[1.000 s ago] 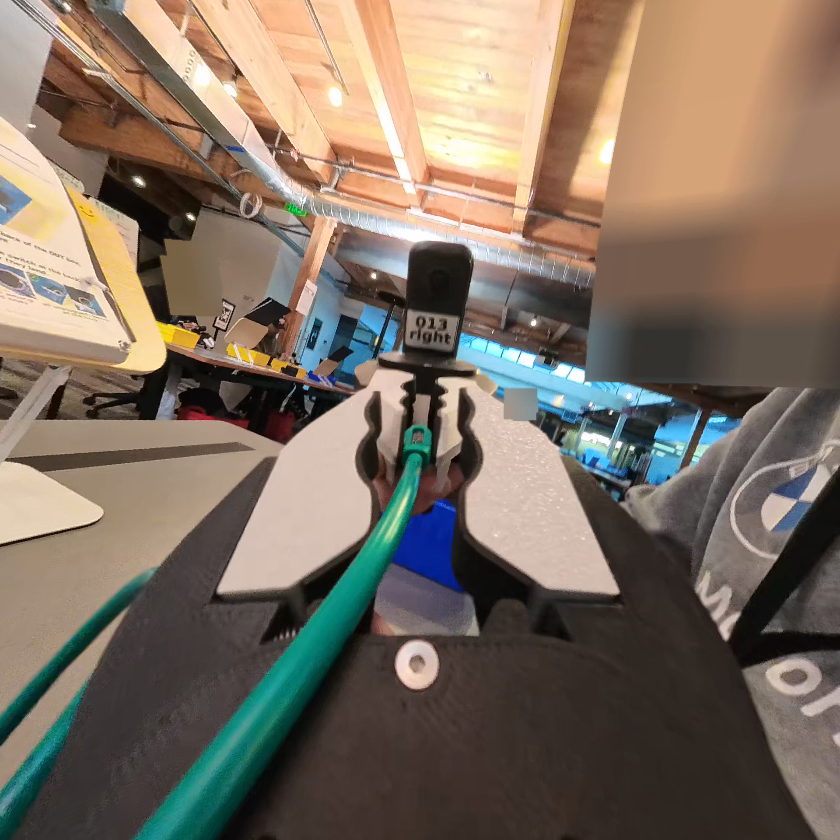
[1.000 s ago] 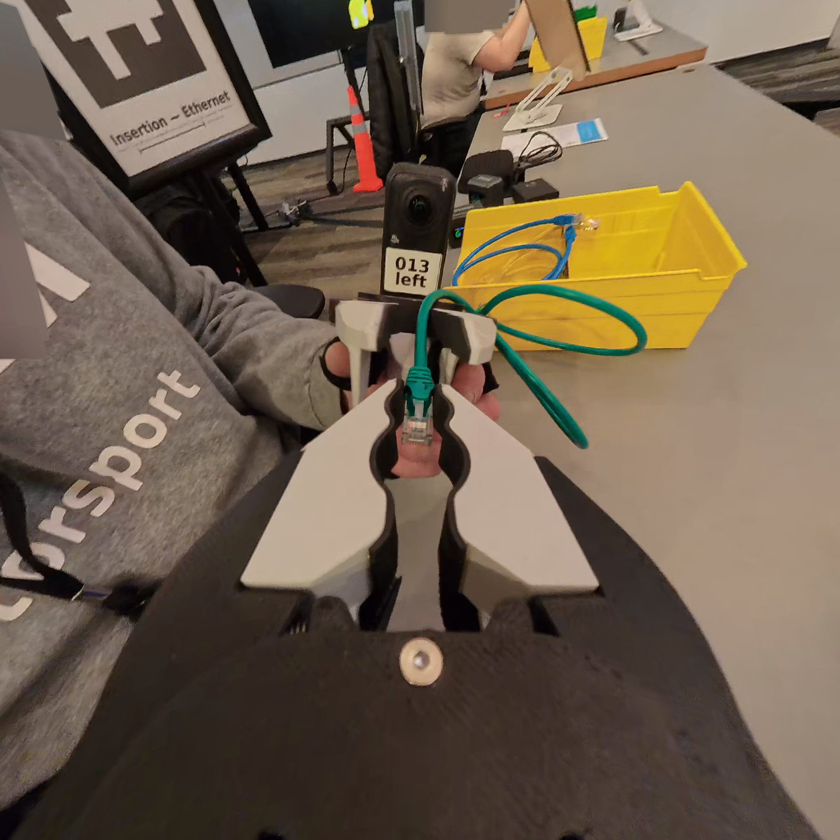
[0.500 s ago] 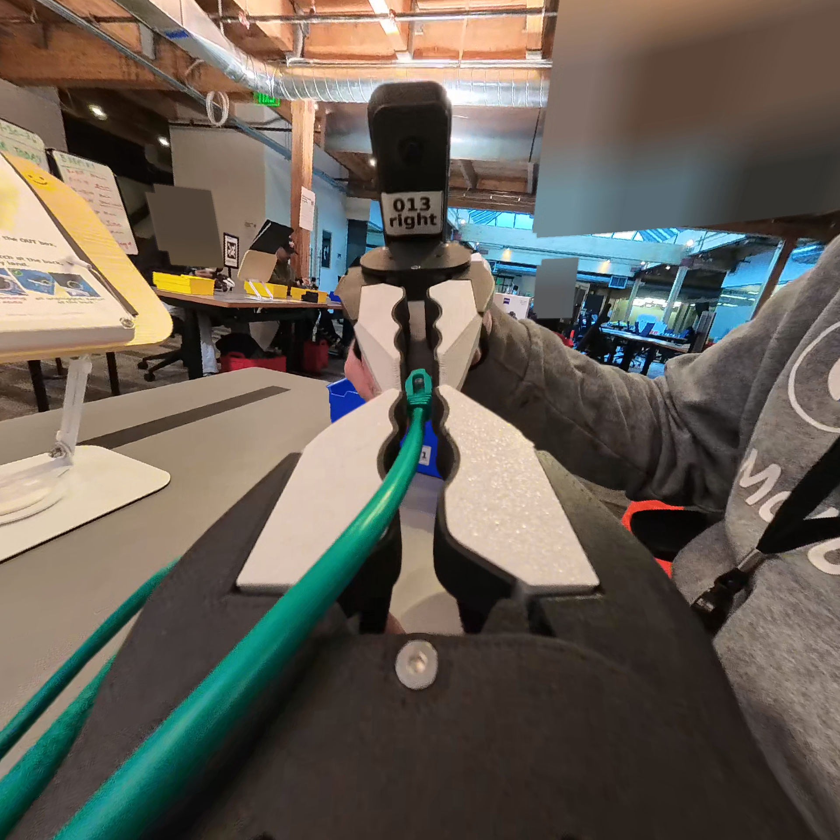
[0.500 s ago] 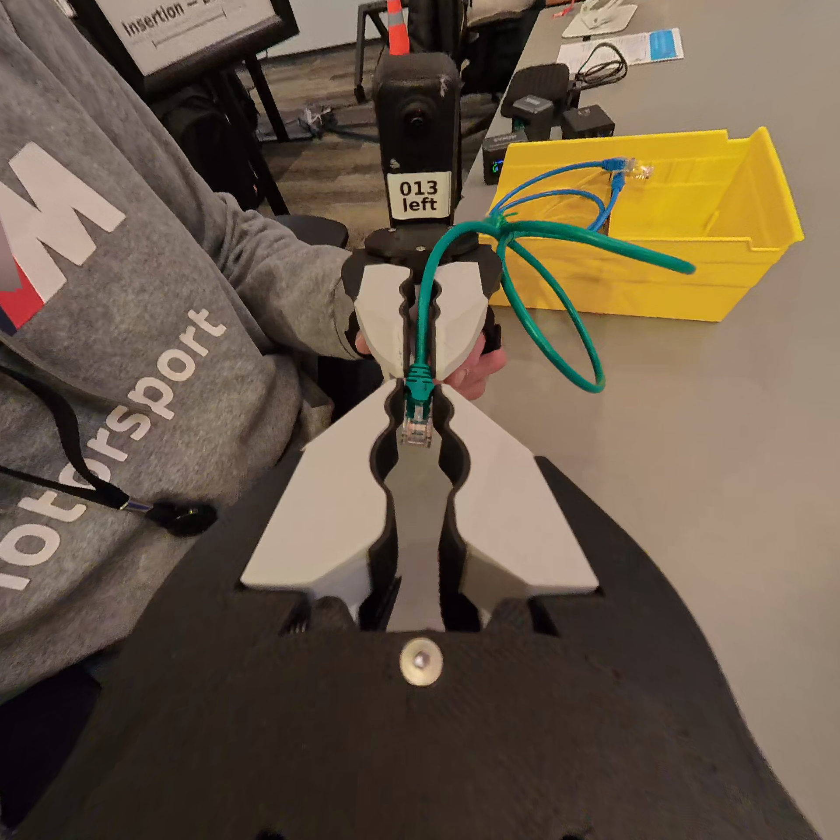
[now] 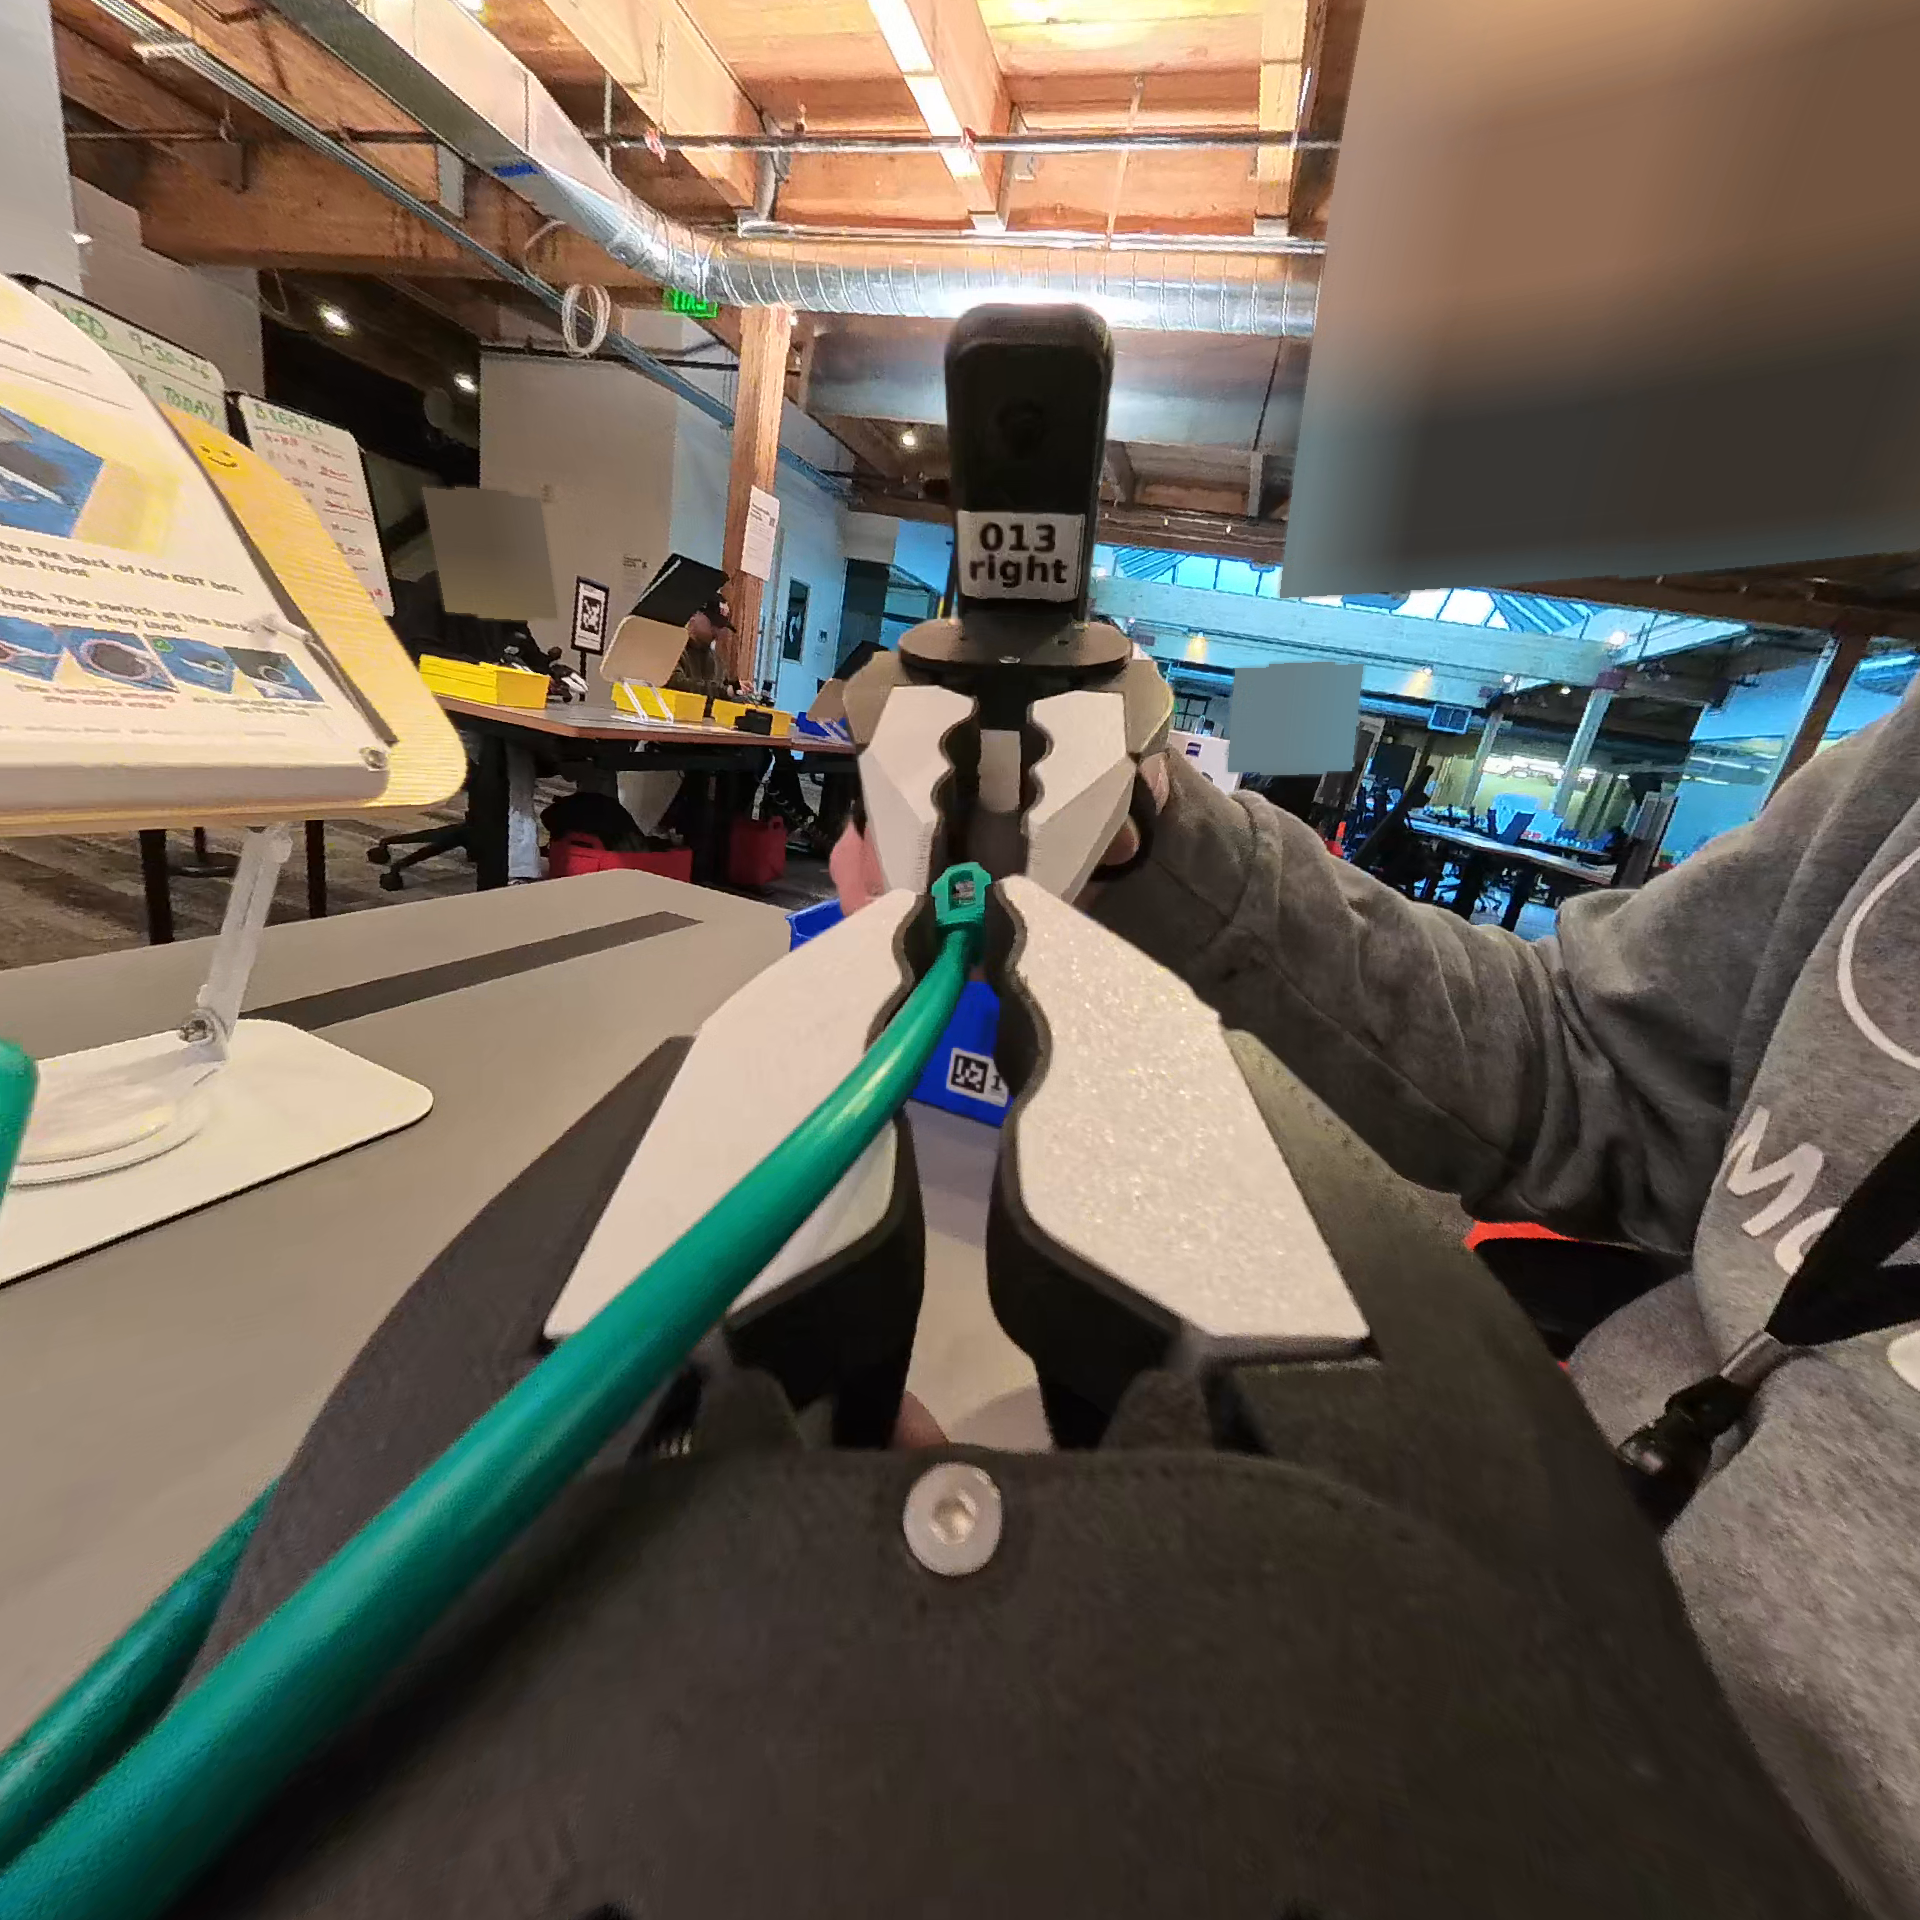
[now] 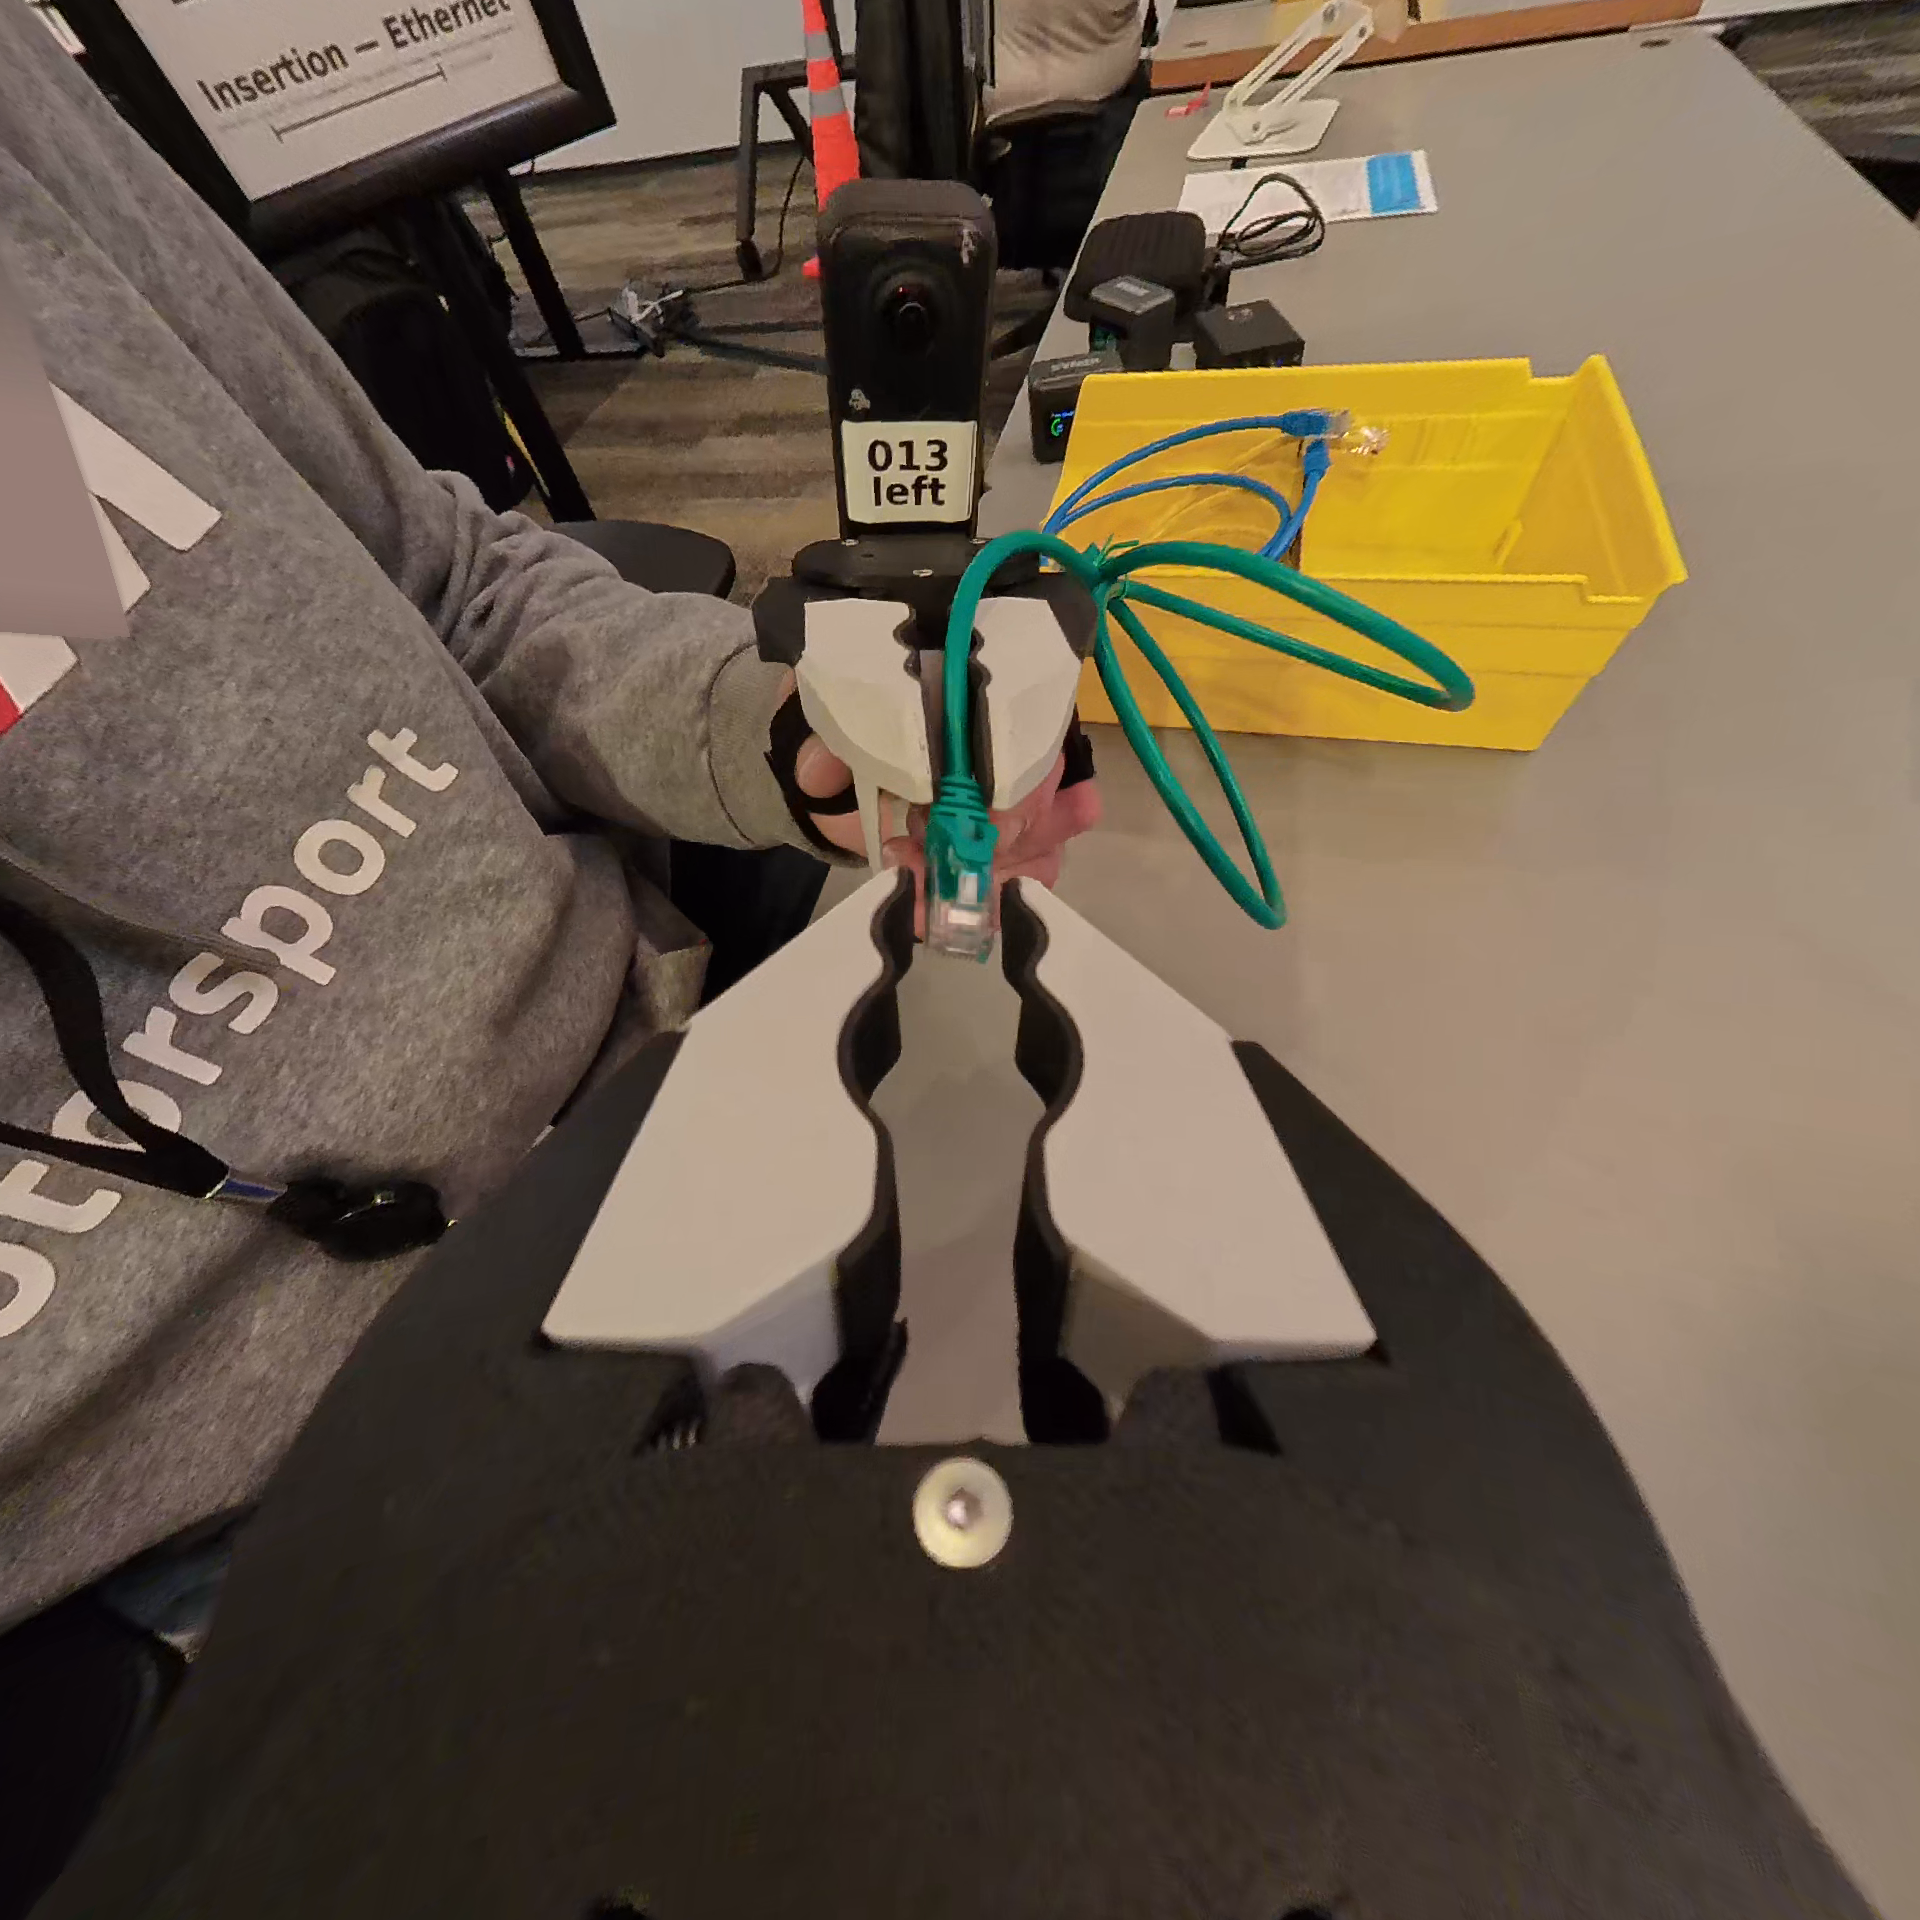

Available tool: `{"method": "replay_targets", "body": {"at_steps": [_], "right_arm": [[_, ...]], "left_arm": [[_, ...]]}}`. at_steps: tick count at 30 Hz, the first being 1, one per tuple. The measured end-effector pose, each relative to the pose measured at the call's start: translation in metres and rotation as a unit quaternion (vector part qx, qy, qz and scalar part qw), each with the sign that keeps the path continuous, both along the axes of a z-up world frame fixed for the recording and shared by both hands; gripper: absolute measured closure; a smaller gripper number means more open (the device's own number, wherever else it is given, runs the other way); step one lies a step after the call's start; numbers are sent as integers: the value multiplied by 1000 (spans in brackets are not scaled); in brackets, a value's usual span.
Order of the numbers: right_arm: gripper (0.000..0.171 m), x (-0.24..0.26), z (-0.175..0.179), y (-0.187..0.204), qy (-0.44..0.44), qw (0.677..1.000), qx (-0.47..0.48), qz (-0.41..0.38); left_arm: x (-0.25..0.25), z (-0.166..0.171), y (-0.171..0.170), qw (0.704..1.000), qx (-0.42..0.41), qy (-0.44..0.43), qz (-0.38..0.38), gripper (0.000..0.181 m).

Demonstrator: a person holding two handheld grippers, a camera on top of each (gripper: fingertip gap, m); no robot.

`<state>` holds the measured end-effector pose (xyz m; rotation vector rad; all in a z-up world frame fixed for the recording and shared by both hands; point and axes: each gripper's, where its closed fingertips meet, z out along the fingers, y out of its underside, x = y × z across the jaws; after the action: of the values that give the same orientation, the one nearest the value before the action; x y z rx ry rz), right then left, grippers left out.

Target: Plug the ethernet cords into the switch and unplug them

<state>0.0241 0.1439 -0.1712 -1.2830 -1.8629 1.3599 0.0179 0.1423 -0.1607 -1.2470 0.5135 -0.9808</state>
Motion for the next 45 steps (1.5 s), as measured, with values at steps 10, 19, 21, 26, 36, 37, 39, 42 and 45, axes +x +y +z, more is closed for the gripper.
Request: {"method": "replay_targets", "body": {"at_steps": [10,19,21,26,36,37,39,42,45], "right_arm": [[162,0,5,-1,17,1000,7,-2],[162,6,8,-4,4,1000,25,13],[162,7,9,-5,3,999,30,18],[162,8,10,-8,-2,999,39,30],[162,14,10,-11,-13,995,80,56],[162,14,9,-11,-16,994,86,58],[162,16,9,-11,-20,993,95,63],[162,18,6,-10,-28,991,112,67],[162,17,5,-6,-27,991,123,56]], "left_arm": [[1,3,-1,1000,4,-12,-5,173],[8,5,-4,1000,14,-1,-23,170],[13,2,-6,999,11,12,-35,167],[16,3,-6,999,10,10,-37,170],[22,3,-10,996,-20,-20,-85,170],[23,2,-9,996,-22,-22,-86,170],[24,2,-9,995,-24,-25,-90,170],[27,0,-8,996,-21,-17,-85,170],[25,-1,-4,998,-13,-11,-63,170]]}}
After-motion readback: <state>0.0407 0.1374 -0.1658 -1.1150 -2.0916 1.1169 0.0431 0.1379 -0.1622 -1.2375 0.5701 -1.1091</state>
